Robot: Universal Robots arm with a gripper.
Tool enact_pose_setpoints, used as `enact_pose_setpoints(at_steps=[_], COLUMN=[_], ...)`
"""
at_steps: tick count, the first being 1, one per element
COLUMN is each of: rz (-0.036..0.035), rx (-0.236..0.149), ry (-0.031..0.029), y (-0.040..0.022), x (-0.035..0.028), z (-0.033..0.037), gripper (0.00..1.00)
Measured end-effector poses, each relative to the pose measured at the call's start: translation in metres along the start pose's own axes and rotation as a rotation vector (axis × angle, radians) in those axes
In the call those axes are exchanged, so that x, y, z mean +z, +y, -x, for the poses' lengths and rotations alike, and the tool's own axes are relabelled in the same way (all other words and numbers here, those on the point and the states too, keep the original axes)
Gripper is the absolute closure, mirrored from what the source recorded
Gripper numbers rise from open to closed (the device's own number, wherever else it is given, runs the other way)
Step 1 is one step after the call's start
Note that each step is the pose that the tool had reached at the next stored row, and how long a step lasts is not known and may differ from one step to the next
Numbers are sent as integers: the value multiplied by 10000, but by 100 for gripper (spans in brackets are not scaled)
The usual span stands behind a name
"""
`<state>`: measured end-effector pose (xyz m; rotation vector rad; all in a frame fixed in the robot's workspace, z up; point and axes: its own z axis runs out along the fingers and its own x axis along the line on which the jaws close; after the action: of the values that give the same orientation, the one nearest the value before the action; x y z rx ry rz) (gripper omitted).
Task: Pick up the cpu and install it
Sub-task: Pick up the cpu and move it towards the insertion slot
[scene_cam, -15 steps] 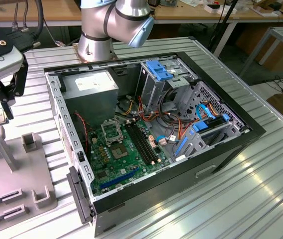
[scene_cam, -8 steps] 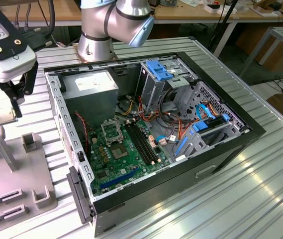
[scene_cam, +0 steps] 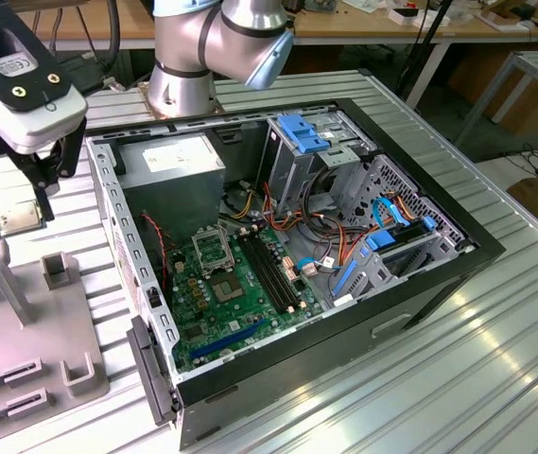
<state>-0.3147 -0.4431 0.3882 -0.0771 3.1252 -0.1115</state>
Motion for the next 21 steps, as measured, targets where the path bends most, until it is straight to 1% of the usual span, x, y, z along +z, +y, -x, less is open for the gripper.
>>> enact_pose_setpoints(at_steps=[3, 7, 17, 19, 21], rz=[0, 0, 0, 0, -1], rx=[-1, -1, -1, -2, 0], ry=[1, 0, 0, 0, 0], y=[-2, -7, -16, -18, -20], x=[1, 4, 7, 9, 9], z=[43, 156, 320, 374, 405], gripper=[53, 53, 53, 53, 53])
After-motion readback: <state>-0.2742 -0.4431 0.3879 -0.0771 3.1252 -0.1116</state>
